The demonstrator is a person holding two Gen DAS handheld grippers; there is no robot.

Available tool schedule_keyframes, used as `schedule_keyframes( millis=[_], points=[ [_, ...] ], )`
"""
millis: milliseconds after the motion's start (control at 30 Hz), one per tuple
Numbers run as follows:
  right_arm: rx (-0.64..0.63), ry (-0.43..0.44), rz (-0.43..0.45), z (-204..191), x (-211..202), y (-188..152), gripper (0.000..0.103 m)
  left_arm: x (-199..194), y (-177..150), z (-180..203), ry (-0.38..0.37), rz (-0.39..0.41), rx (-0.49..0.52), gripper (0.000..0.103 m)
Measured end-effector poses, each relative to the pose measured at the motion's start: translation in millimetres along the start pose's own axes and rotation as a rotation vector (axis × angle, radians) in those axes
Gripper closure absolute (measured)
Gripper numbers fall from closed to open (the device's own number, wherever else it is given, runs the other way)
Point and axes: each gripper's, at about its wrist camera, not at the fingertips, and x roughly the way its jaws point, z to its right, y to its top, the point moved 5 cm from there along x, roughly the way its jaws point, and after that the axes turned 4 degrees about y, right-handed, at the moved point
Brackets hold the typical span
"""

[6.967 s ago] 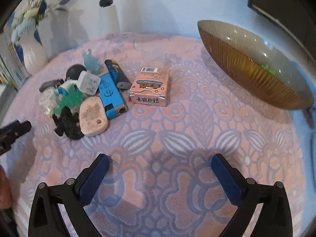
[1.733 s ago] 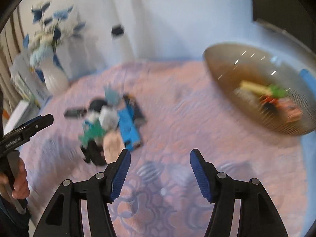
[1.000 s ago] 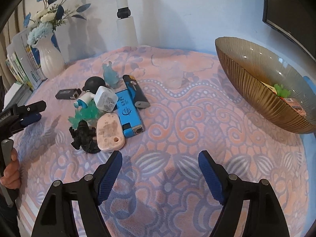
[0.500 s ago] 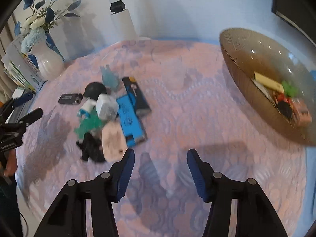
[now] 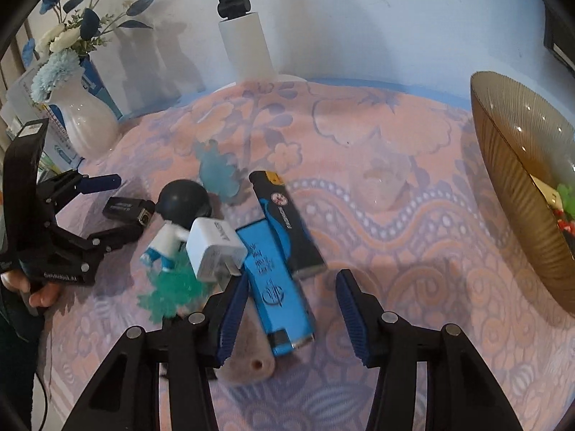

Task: Organize rigid objects
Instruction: 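Grasp the black USB stick with the left tool while the right grasps the blue lighter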

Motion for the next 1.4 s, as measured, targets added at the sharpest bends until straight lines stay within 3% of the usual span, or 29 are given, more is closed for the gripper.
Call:
schedule_keyframes(
  millis=[67, 133, 200, 300, 467, 700, 800, 867, 900, 967, 1033, 1167, 1300, 1367, 1400],
  points=[
    [-0.035, -0.043, 0.011, -6, 2, 1, 0.056, 0, 1, 5, -0.030, 0.001, -0.023, 0.032],
    [-0.092, -0.103, 0.019, -13, 5, -2, 0.059, -6, 1, 15, -0.038, 0.017, -0.014, 0.057],
    [-0.144, -0.137, 0.036, -19, 4, -4, 0.069, -11, 0, 26, -0.014, 0.023, 0.011, 0.067],
    [-0.141, -0.154, 0.035, -16, 0, -7, 0.070, -15, -3, 35, 0.023, 0.021, -0.006, 0.073],
    [-0.067, -0.159, 0.027, 15, -19, -26, 0.070, -31, -22, 39, -0.015, 0.008, -0.103, 0.075],
    [-0.031, -0.079, -0.005, 26, -61, -90, 0.070, -64, -57, 80, -0.117, 0.011, -0.110, 0.077],
    [-0.029, -0.069, 0.003, 24, -69, -109, 0.070, -68, -66, 98, -0.097, 0.009, -0.092, 0.076],
    [-0.038, -0.075, 0.013, 22, -71, -113, 0.069, -71, -69, 100, -0.067, 0.013, -0.090, 0.070],
    [-0.033, -0.073, 0.011, 22, -71, -113, 0.067, -72, -70, 98, -0.049, 0.012, -0.104, 0.060],
    [-0.008, -0.036, 0.000, 22, -72, -111, 0.044, -74, -76, 92, -0.023, 0.003, -0.126, 0.058],
    [0.008, -0.024, 0.011, 23, -70, -101, 0.039, -75, -81, 88, -0.035, -0.005, -0.136, 0.056],
    [-0.001, -0.064, -0.016, 26, -56, -88, 0.052, -78, -87, 83, -0.030, -0.017, -0.136, 0.055],
    [-0.010, -0.100, 0.011, 23, -53, -84, 0.061, -79, -90, 88, -0.027, -0.021, -0.114, 0.045],
    [-0.035, -0.097, 0.023, 18, -54, -88, 0.075, -79, -91, 92, -0.003, -0.010, -0.102, 0.047],
    [-0.052, -0.085, 0.026, 15, -56, -91, 0.076, -80, -90, 94, -0.008, -0.001, -0.098, 0.057]
  ],
)
